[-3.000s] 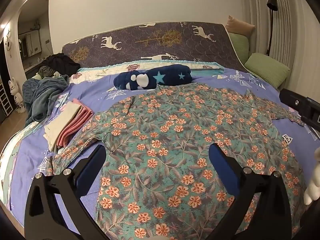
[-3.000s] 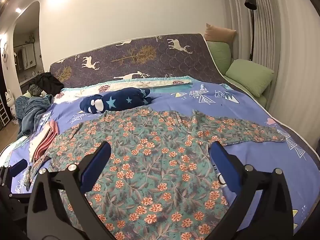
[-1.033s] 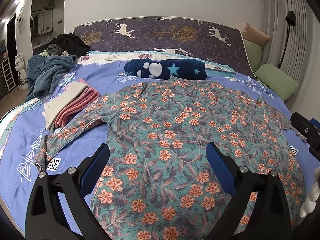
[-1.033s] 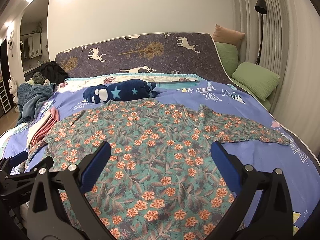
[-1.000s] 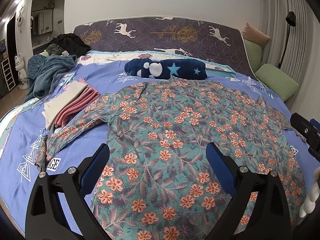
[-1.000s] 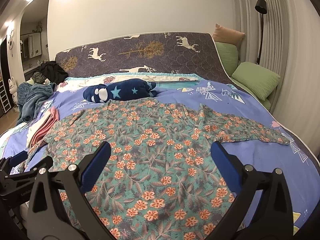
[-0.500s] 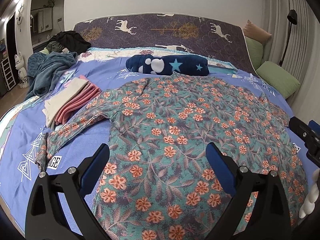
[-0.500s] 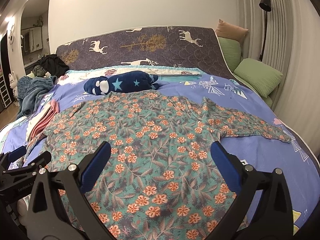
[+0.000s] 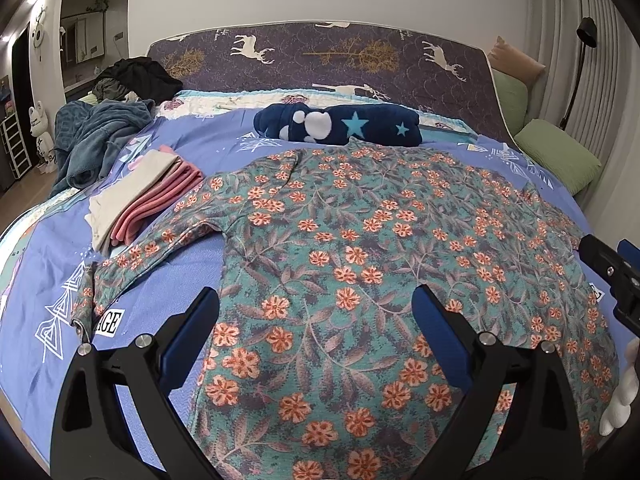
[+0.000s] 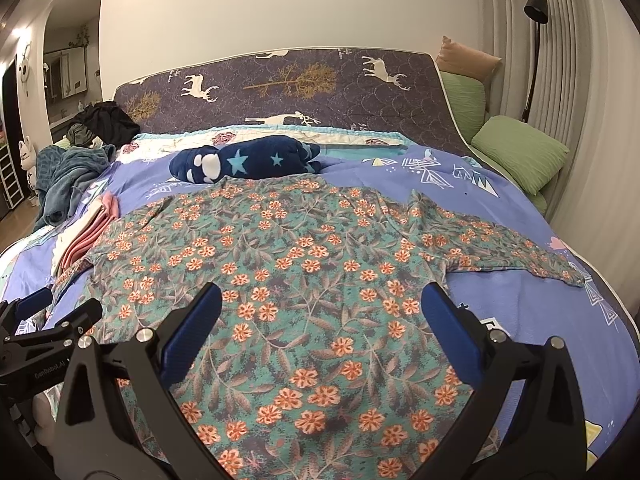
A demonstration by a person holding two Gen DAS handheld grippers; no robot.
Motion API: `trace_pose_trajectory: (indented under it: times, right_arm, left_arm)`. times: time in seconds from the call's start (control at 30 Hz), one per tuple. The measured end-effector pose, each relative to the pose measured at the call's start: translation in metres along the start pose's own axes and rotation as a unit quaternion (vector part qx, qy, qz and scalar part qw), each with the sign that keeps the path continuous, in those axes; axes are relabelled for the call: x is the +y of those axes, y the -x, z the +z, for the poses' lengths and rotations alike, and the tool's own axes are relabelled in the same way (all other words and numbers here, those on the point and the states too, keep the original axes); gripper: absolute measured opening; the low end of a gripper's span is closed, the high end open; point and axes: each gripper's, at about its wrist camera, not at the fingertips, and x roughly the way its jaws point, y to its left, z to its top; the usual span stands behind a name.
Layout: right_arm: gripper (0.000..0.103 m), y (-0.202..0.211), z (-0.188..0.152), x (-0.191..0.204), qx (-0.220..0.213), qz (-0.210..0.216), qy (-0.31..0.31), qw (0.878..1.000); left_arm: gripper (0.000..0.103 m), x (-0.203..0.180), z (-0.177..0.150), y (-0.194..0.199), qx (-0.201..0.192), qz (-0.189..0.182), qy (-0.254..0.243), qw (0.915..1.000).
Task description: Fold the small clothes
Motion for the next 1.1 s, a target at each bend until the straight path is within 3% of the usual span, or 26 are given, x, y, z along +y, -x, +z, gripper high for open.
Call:
trace_pose_trajectory:
  times: [0.33,0.37,0.5,0.6,0.67,0.77,0.83,0.9,1.03,1.07,1.1]
  right_arm:
    - [0.101,-0.001,-0.003,-0.001,-0.001,-0.003,0.005,1.0]
    - [0.101,-0.001,-0.004,-0.001,-0.001,-0.004,0.005,1.0]
    - [0.101,-0.004,-0.007,-0.007,0.006,-0.009,-0.001,1.0]
    - [0.101,-0.006,-0.008,-0.011,0.011,-0.013,-0.005,1.0]
    - [0.101,-0.007,-0.009,-0.012,0.013,-0.014,-0.007,1.0]
    - [0.101,-0.009,-0.009,-0.012,0.016,-0.015,-0.007,1.0]
    - [0.101,-0.011,-0.01,-0.01,0.021,-0.012,-0.008,1.0]
    - [0.101,-0.013,-0.01,-0.009,0.024,-0.009,-0.01,1.0]
    - [0.101,-0.014,-0.01,-0.007,0.025,-0.008,-0.008,1.0]
    - [0.101,-0.013,-0.01,-0.007,0.024,-0.01,-0.008,1.0]
    - [0.101,-0.012,-0.011,-0.008,0.024,-0.011,-0.008,1.0]
  left_arm:
    - [0.096,0.015,-0.003,-0.008,0.012,-0.021,0.017,0.9996]
    - [0.093,0.021,-0.004,-0.01,0.014,-0.021,0.025,0.9994]
    - [0.066,0.065,-0.008,-0.024,0.045,-0.017,0.079,0.9957]
    - [0.05,0.125,-0.017,-0.035,0.081,0.015,0.154,0.9846]
    - [0.048,0.167,-0.026,-0.037,0.093,0.06,0.198,0.974]
    - [0.048,0.213,-0.035,-0.037,0.101,0.134,0.221,0.9608]
    - [0.048,0.242,-0.043,-0.044,0.122,0.159,0.239,0.95]
    - [0.048,0.26,-0.05,-0.052,0.141,0.159,0.262,0.9415]
    - [0.045,0.291,-0.06,-0.079,0.171,0.105,0.332,0.9217]
    - [0.04,0.299,-0.061,-0.083,0.167,0.095,0.349,0.9172]
    - [0.023,0.306,-0.06,-0.085,0.159,0.092,0.362,0.9138]
